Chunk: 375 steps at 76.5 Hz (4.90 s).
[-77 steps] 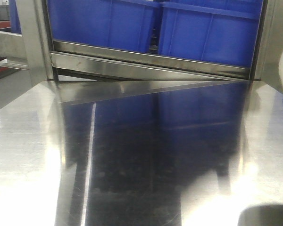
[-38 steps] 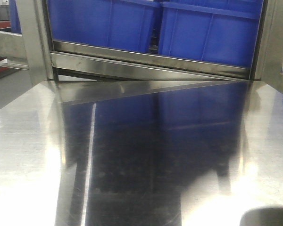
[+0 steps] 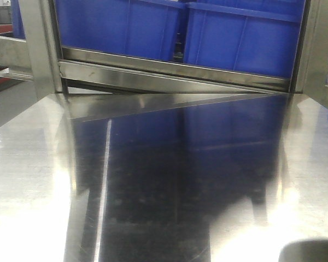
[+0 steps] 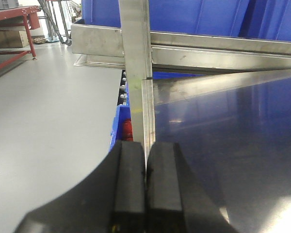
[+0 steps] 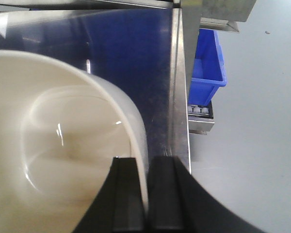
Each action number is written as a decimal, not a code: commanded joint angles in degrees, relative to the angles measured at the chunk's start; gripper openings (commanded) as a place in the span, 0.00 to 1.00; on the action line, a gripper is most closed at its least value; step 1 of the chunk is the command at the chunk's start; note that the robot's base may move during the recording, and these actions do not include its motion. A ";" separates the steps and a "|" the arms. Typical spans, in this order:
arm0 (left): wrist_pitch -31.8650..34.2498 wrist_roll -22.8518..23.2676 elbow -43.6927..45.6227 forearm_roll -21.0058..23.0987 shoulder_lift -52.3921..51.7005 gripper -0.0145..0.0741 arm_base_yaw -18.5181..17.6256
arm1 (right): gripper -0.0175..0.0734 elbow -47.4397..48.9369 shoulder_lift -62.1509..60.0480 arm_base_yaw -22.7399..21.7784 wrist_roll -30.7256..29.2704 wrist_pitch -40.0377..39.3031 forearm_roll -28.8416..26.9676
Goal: Move white bin to right shelf second layer
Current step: 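Lift the white bin off the table with the right gripper, then drive the base away from the table holding the bin in the right gripper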
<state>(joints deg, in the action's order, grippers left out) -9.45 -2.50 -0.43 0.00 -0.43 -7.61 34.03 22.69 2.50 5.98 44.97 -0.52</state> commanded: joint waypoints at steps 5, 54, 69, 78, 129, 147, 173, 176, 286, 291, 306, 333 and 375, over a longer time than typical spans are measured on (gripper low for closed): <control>5.02 0.30 -2.11 0.00 -0.79 0.26 -0.18 | 0.24 1.69 0.37 -0.47 0.27 -5.28 0.06; 5.02 0.30 -2.11 0.00 -0.79 0.26 -0.18 | 0.24 1.69 0.50 -0.47 0.27 -5.28 0.06; 5.02 0.30 -2.11 0.00 -0.79 0.26 -0.18 | 0.24 1.69 0.50 -0.47 0.27 -5.28 0.06; 5.02 0.30 -2.11 0.00 -0.79 0.26 -0.18 | 0.24 1.69 0.49 -0.47 0.23 -5.28 0.06; 5.02 0.30 -2.11 0.00 -0.79 0.26 -0.18 | 0.24 1.69 0.49 -0.47 0.23 -5.28 0.06; 5.02 0.30 -2.11 0.00 -0.79 0.26 -0.18 | 0.24 1.69 0.49 -0.47 0.23 -5.28 0.06; 5.02 0.30 -2.11 0.00 -0.79 0.26 -0.18 | 0.24 1.69 0.49 -0.47 0.23 -5.28 0.06; 5.02 0.30 -2.11 0.00 -0.79 0.26 -0.18 | 0.24 1.69 0.49 -0.47 0.23 -5.28 0.06; 5.02 0.30 -2.11 0.00 -0.79 0.26 -0.18 | 0.24 1.69 0.49 -0.47 0.23 -5.28 0.06; 5.02 0.30 -2.11 0.00 -0.79 0.26 -0.18 | 0.24 1.69 0.49 -0.47 0.23 -5.28 0.06; 5.02 0.30 -2.11 0.00 -0.79 0.26 -0.18 | 0.24 1.69 0.49 -0.47 0.23 -5.28 0.06; 5.02 0.30 -2.11 0.00 -0.79 0.26 -0.18 | 0.24 1.69 0.54 -0.47 0.22 -5.28 0.06; 5.02 0.30 -2.11 0.00 -0.79 0.26 -0.18 | 0.24 1.69 0.54 -0.47 0.22 -5.28 0.06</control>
<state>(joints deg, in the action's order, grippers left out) -9.45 -2.50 -0.43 0.00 -0.43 -7.61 33.99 22.69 2.50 5.98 44.97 -0.40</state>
